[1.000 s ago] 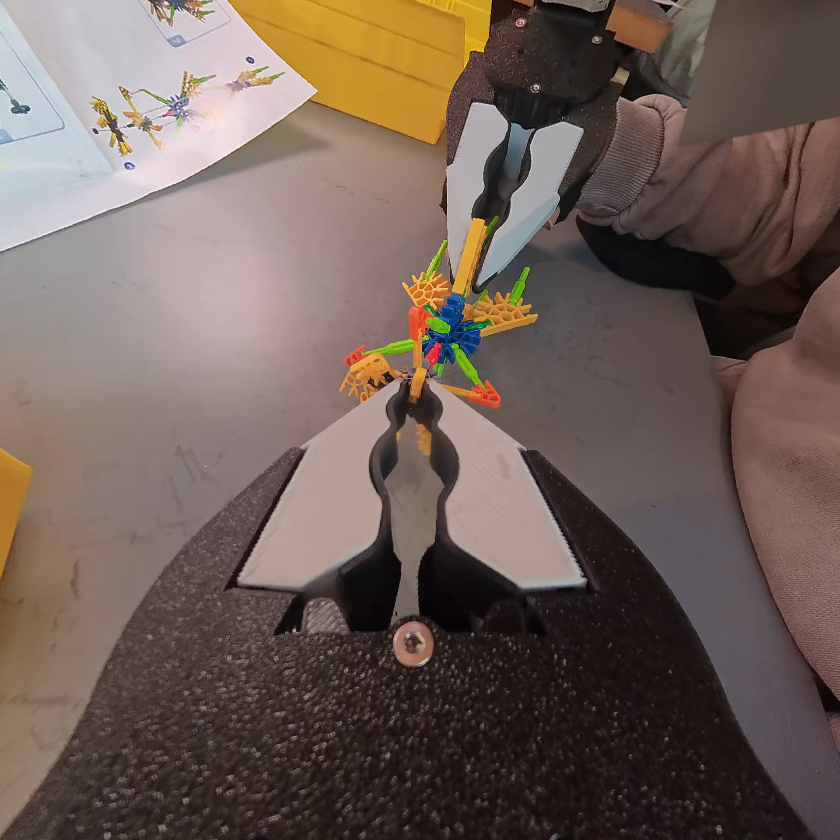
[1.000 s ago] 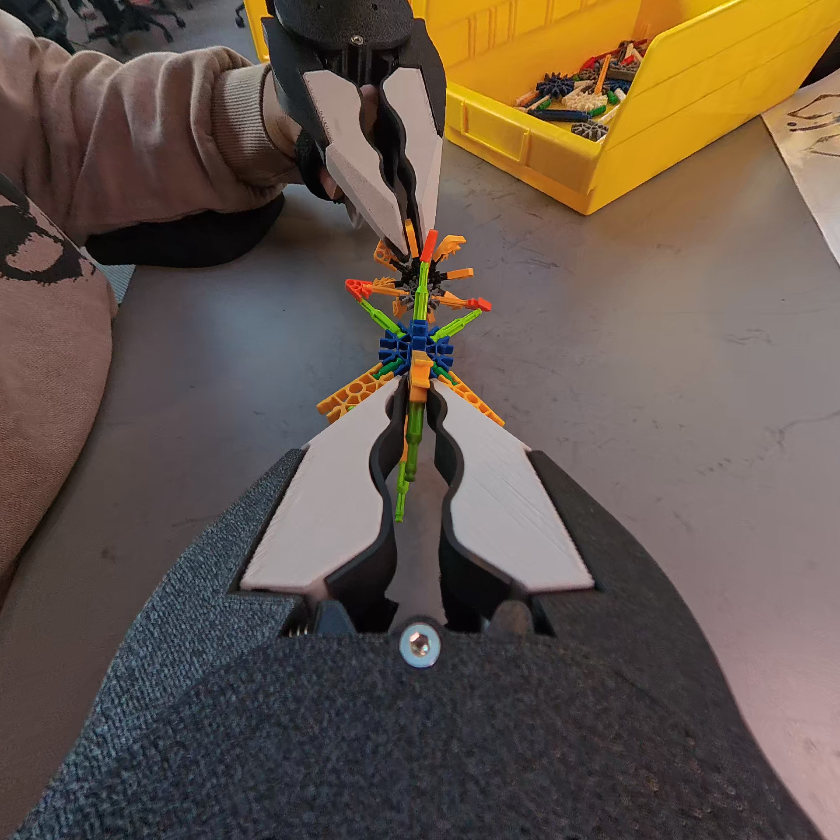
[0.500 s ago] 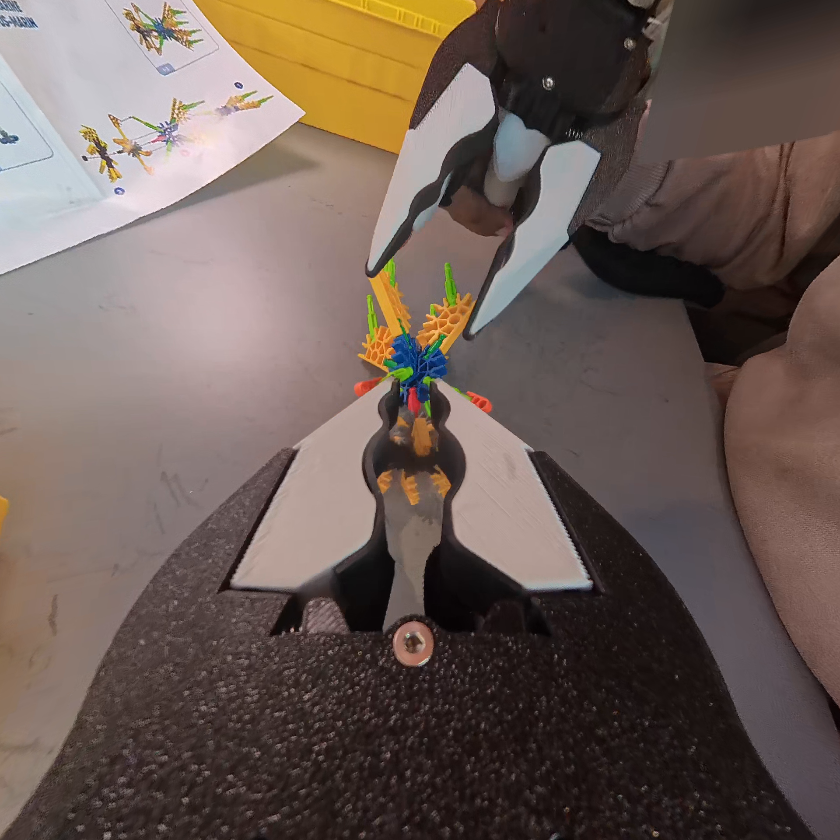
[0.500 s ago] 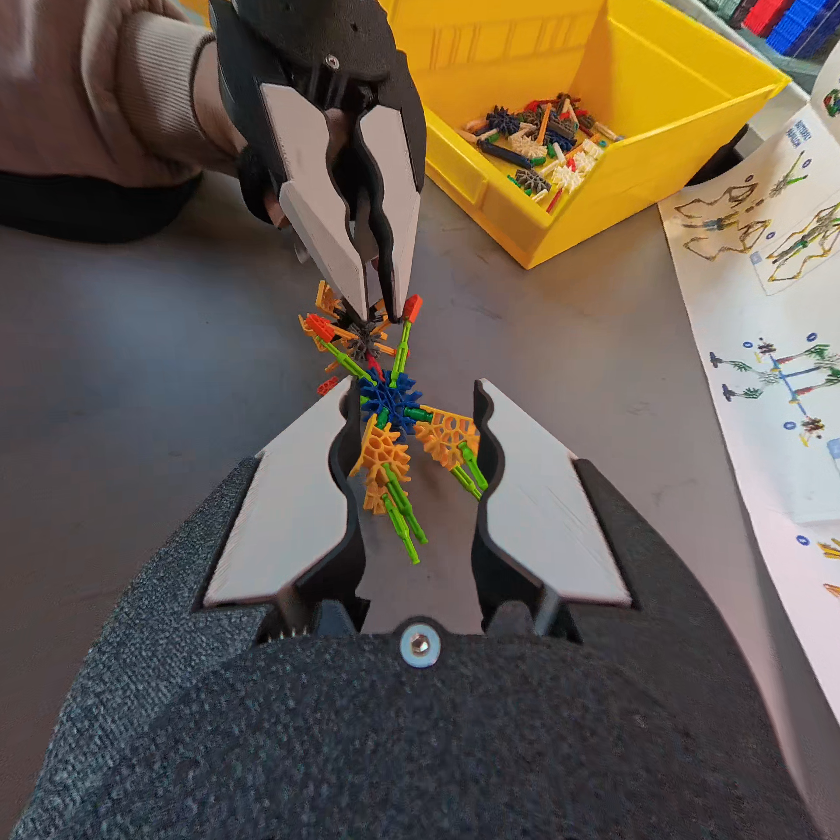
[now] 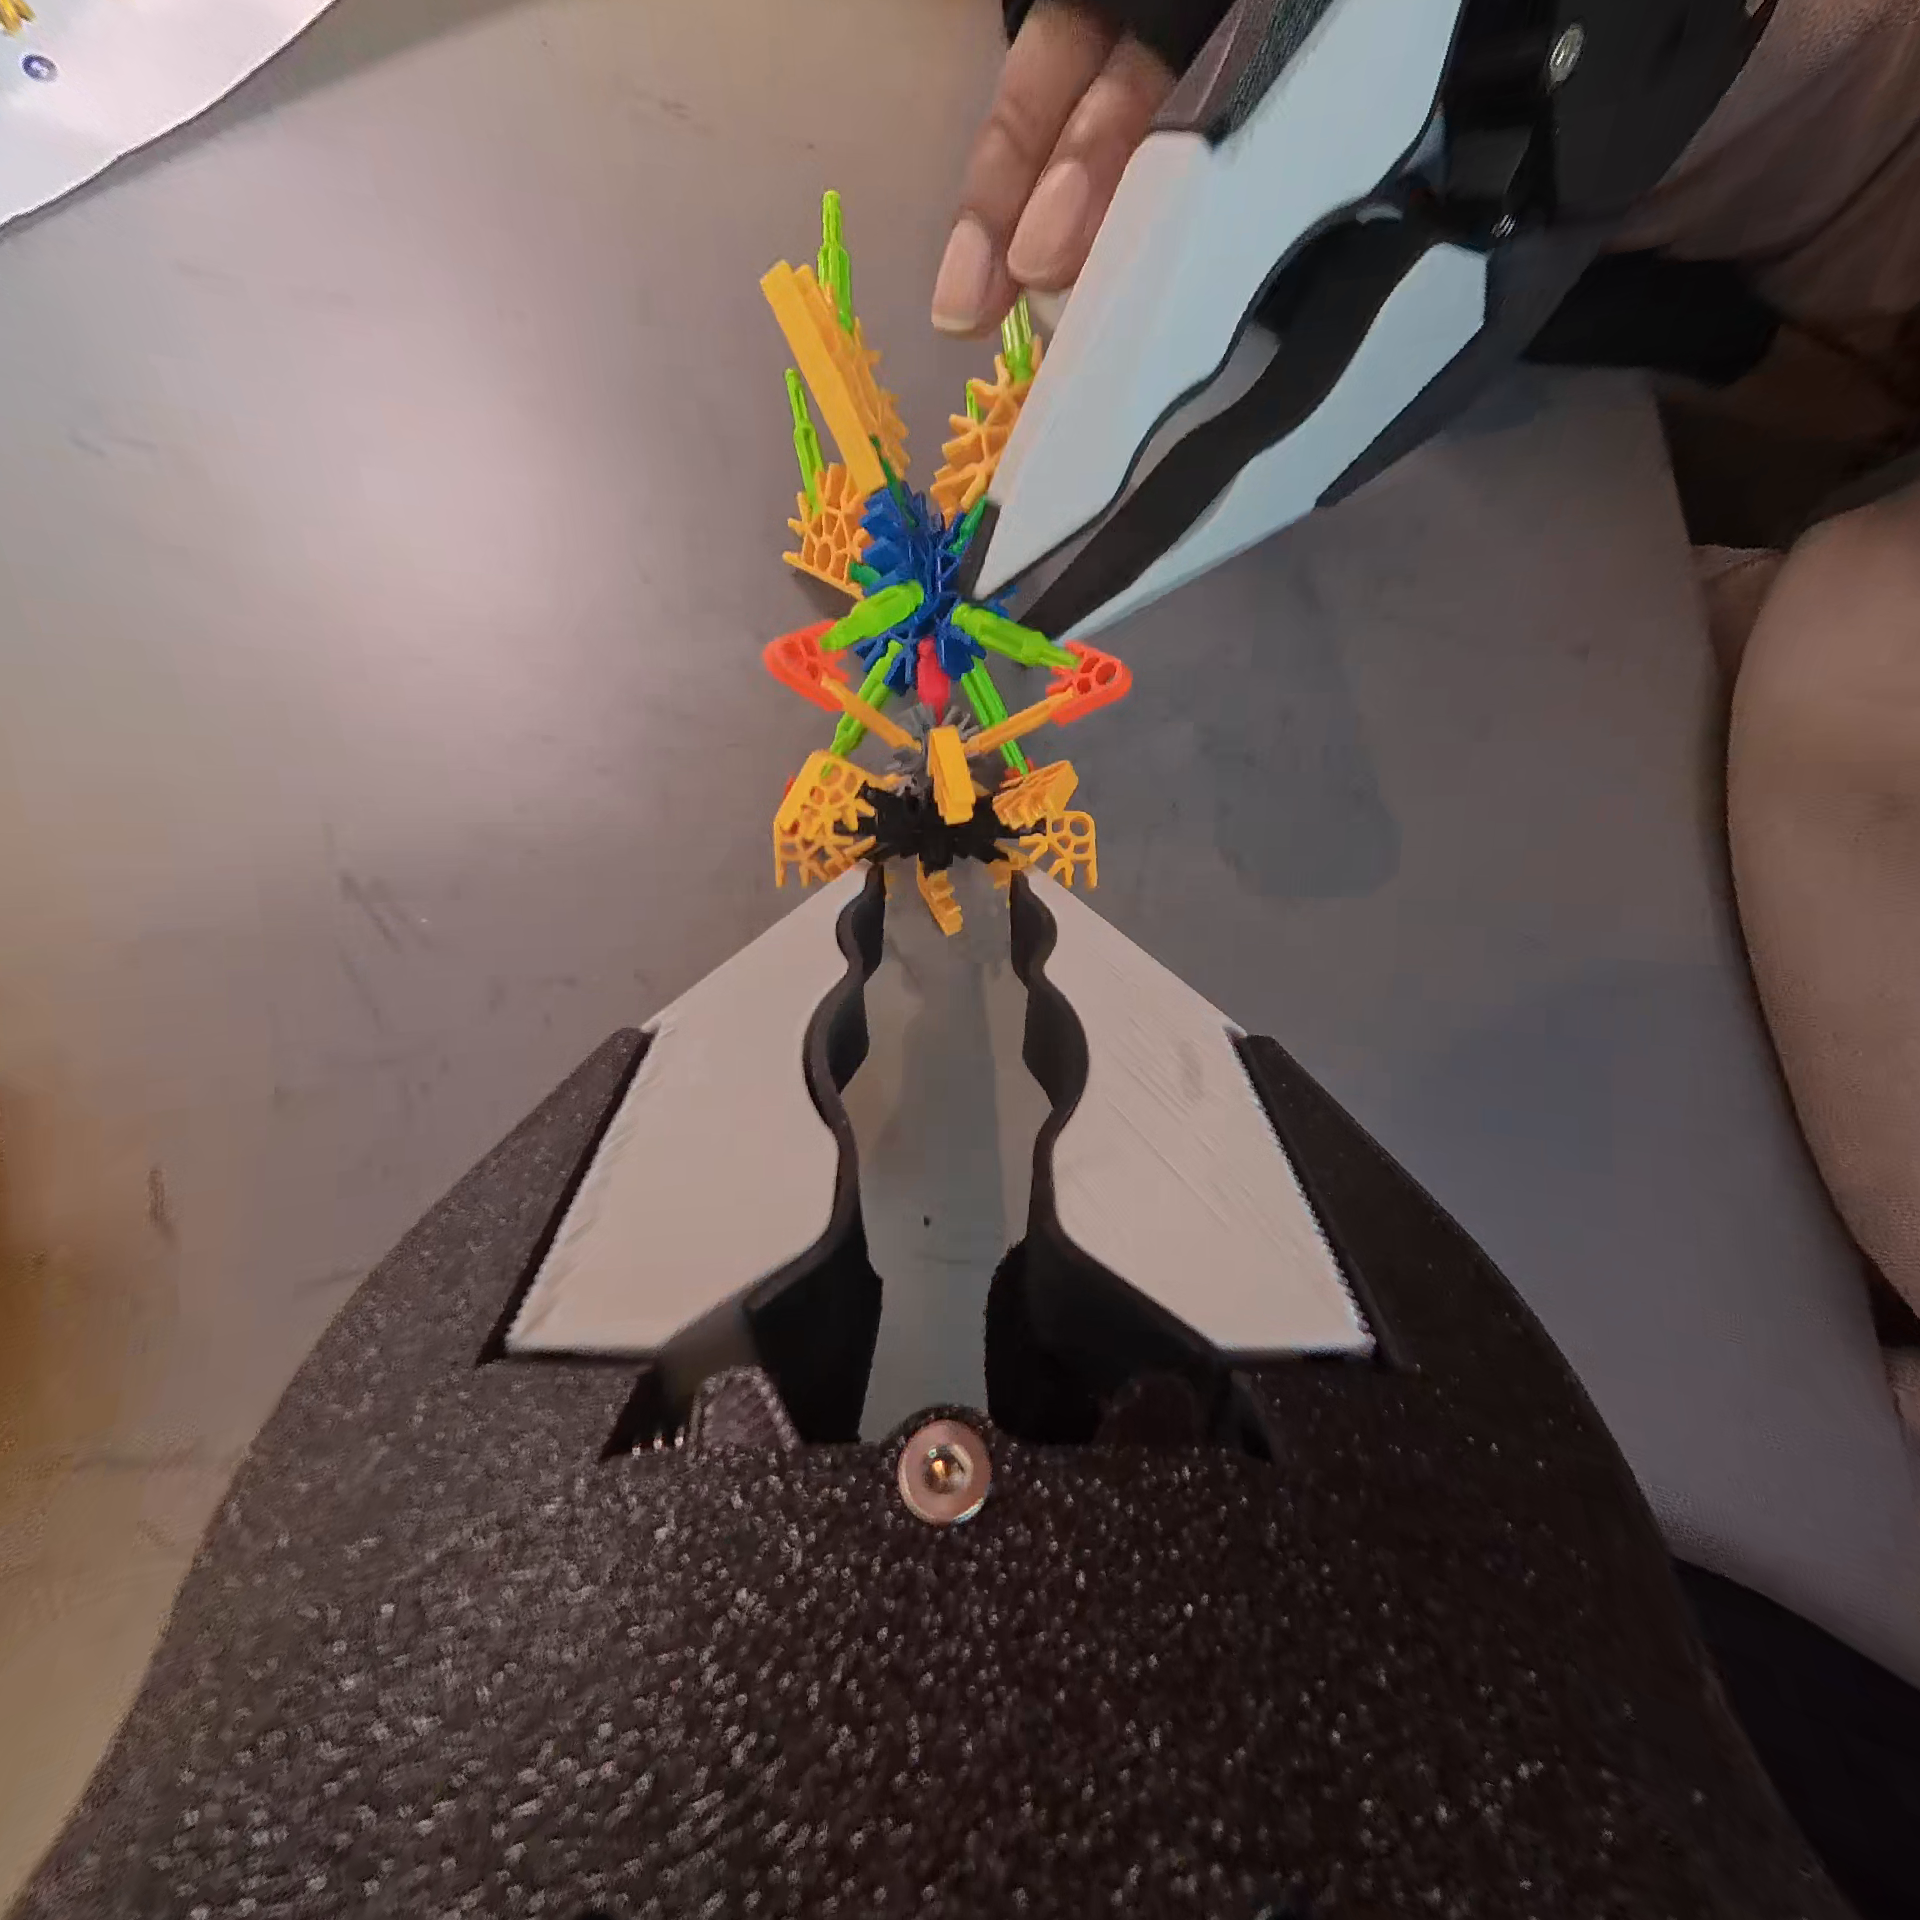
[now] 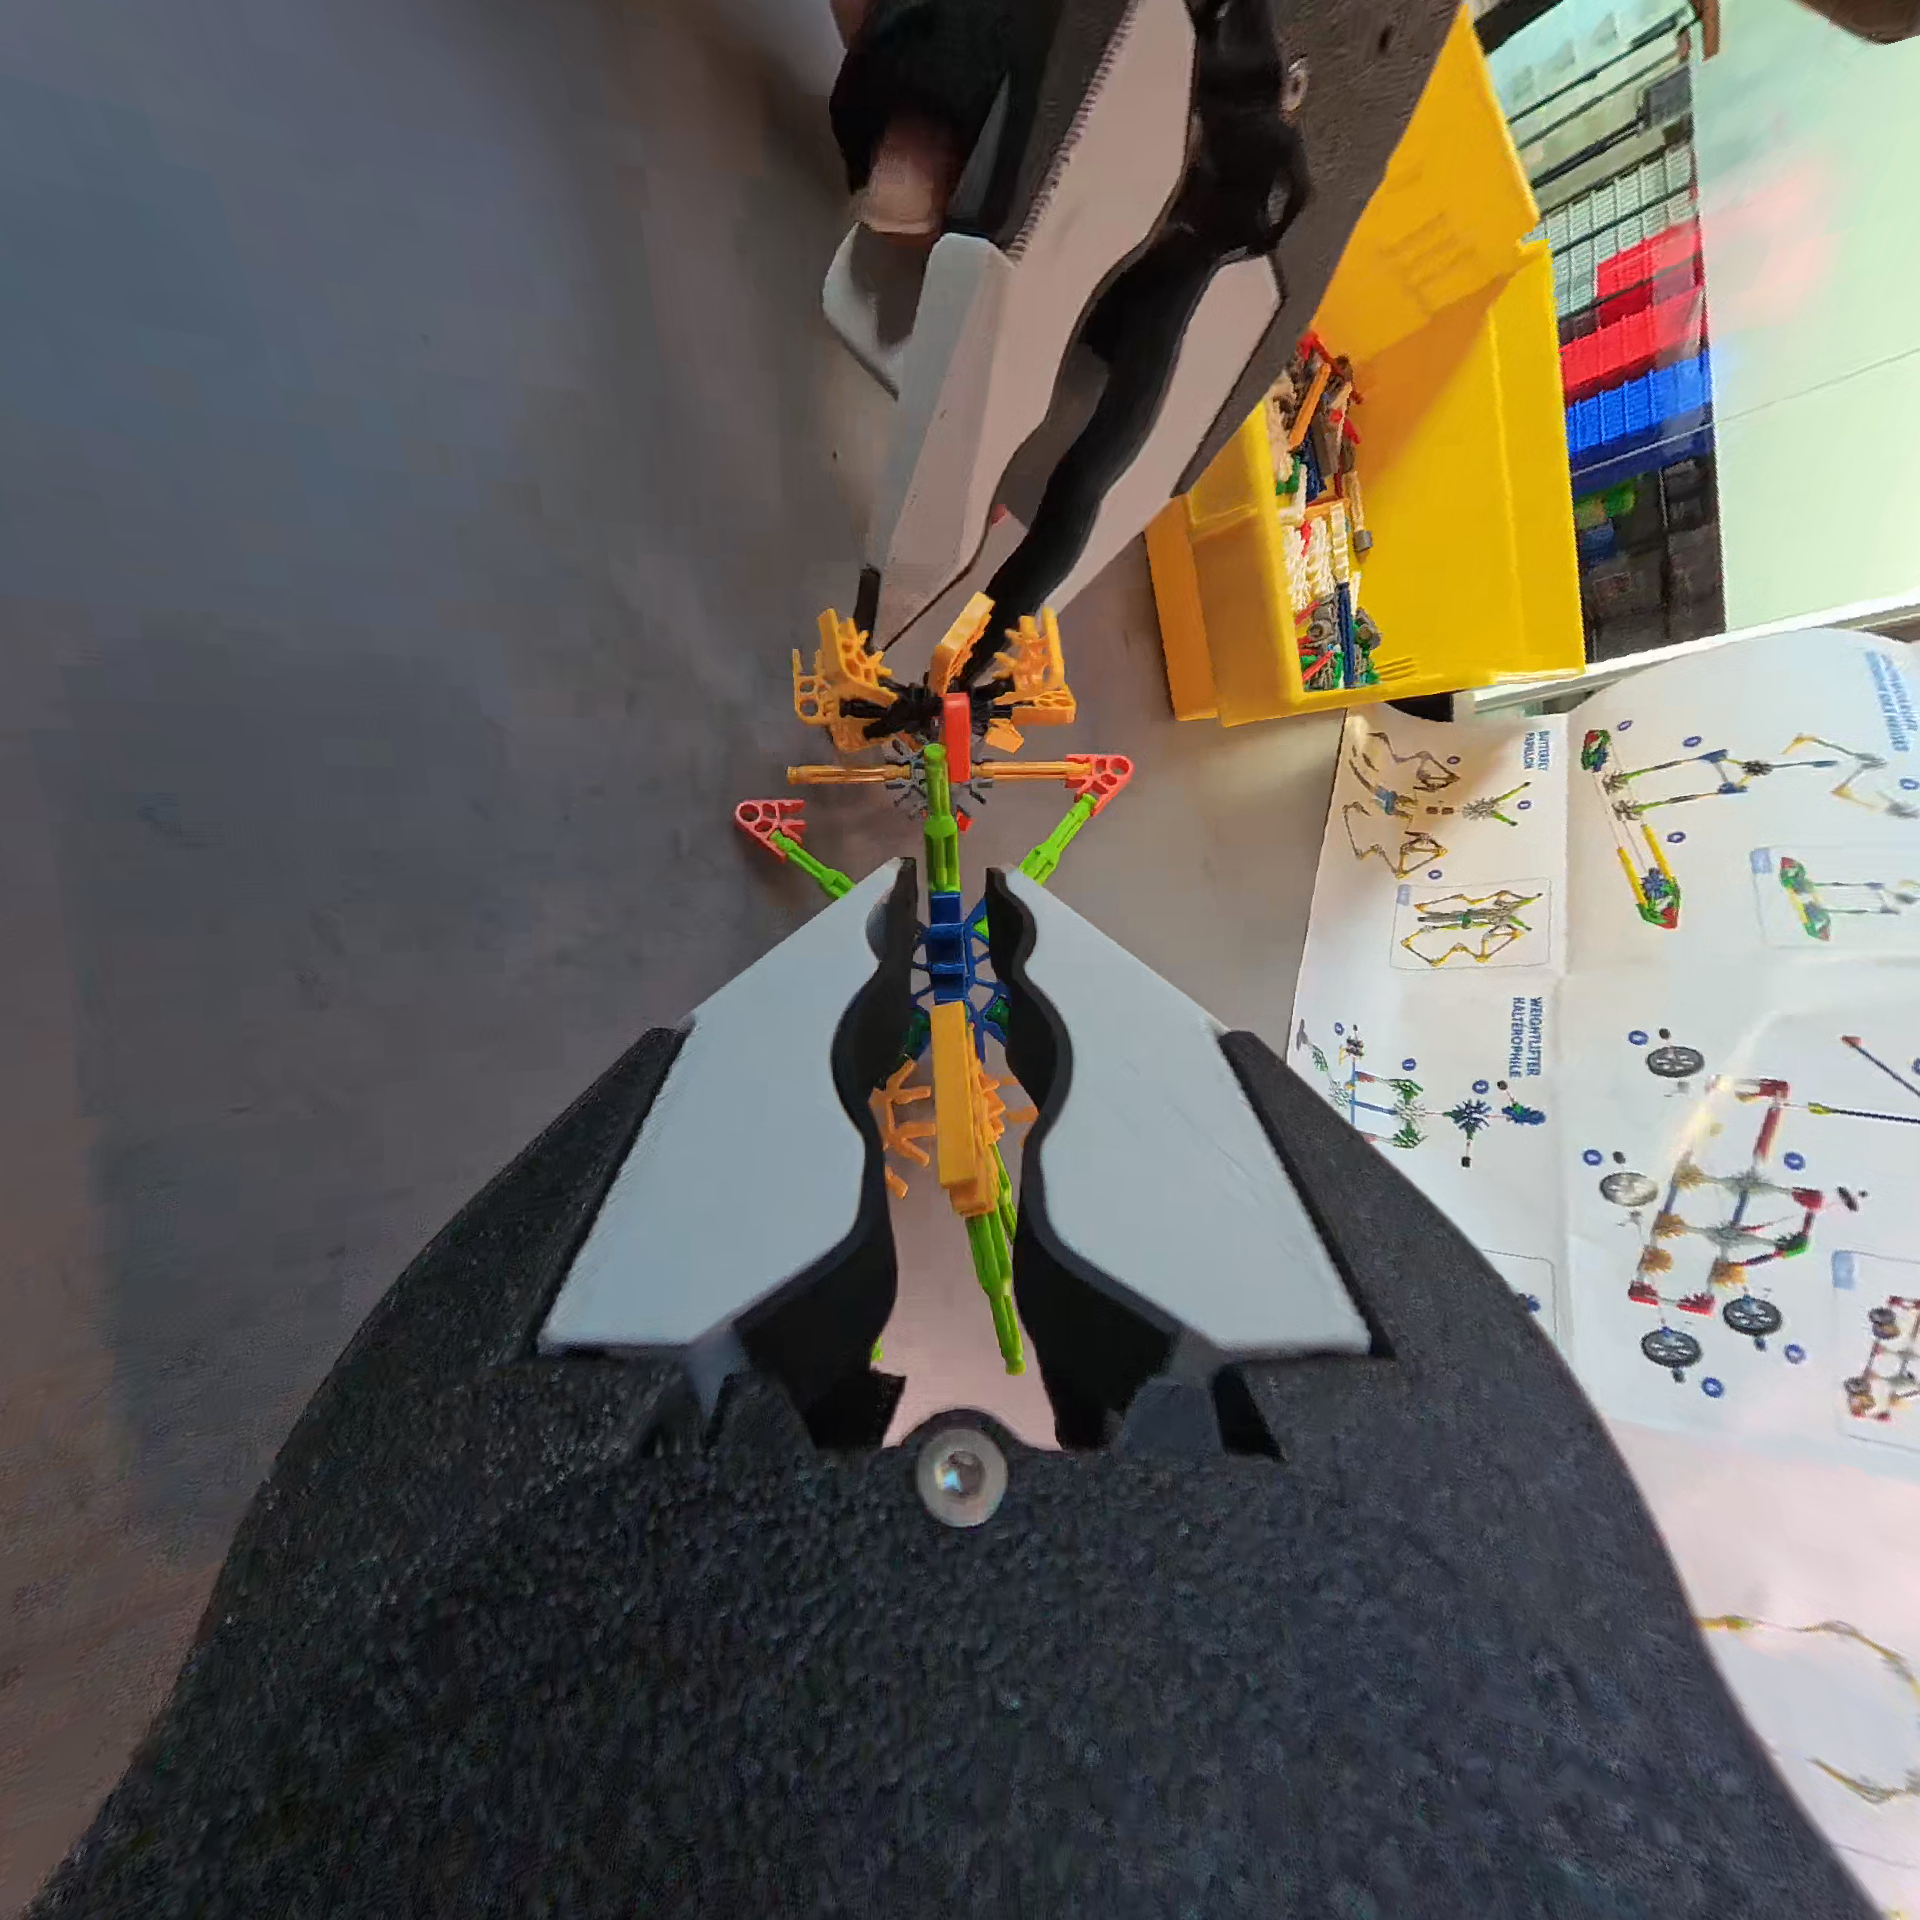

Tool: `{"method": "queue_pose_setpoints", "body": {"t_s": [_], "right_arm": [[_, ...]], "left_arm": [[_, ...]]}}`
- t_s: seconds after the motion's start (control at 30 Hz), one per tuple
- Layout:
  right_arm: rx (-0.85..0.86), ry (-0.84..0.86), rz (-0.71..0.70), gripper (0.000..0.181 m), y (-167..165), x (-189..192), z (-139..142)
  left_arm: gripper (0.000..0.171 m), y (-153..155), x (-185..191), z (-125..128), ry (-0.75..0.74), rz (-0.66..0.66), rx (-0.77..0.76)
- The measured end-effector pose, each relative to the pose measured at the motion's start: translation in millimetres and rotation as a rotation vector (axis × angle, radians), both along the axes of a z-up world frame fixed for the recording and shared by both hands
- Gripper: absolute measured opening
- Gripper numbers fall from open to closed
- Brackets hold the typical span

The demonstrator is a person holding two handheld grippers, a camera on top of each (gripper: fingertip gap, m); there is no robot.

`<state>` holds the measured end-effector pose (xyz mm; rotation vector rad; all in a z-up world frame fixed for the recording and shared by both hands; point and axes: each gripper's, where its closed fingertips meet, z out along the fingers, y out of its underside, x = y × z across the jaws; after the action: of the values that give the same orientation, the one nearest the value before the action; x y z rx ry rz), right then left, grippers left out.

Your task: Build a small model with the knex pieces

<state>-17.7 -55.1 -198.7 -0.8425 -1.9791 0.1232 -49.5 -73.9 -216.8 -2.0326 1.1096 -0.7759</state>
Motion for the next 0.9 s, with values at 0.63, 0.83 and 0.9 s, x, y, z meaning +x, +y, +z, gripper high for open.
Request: {"method": "queue_pose_setpoints", "body": {"t_s": [0.63, 0.83, 0.9], "right_arm": [[0.089, -0.101, -0.136, 0.007, 29, -9, -21], [0.054, -0.064, -0.155, 0.006, 30, -7, -19], [0.023, -0.059, -0.172, 0.006, 32, -6, -18]], "left_arm": [[0.008, 23, 13, 8, 0.059, 0.128, 0.168], [0.007, 26, 16, 9, 0.048, 0.149, 0.18], [0.006, 28, 17, 10, 0.047, 0.158, 0.19]]}}
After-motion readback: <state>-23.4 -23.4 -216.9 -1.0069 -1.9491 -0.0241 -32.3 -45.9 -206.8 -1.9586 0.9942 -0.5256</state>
